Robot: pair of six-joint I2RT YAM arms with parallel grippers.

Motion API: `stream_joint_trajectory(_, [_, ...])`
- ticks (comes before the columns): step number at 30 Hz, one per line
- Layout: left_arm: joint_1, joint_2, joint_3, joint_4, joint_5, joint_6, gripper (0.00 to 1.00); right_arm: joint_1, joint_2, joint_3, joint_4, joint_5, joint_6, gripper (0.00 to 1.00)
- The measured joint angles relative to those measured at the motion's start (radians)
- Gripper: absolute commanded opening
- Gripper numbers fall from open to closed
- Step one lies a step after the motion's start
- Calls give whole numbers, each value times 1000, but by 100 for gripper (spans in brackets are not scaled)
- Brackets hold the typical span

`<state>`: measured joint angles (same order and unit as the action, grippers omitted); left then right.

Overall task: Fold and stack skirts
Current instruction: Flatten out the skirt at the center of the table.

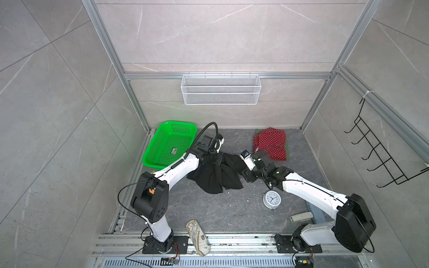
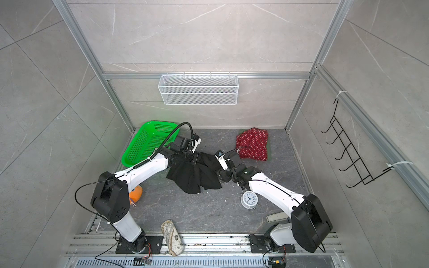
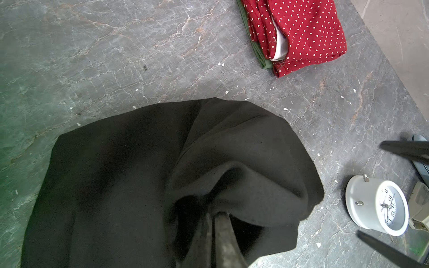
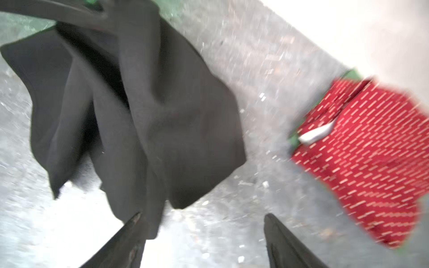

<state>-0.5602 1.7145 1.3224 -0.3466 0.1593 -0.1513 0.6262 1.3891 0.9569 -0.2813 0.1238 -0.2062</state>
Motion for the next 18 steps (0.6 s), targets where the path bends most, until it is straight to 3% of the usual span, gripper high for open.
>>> stream_joint_trajectory(7, [2, 0, 3, -5, 4, 1, 0, 0, 47, 18, -21, -51, -109, 72])
stream_joint_trajectory(18, [4, 5, 3, -3, 11, 2, 0, 7, 181, 39, 14, -83, -62, 57])
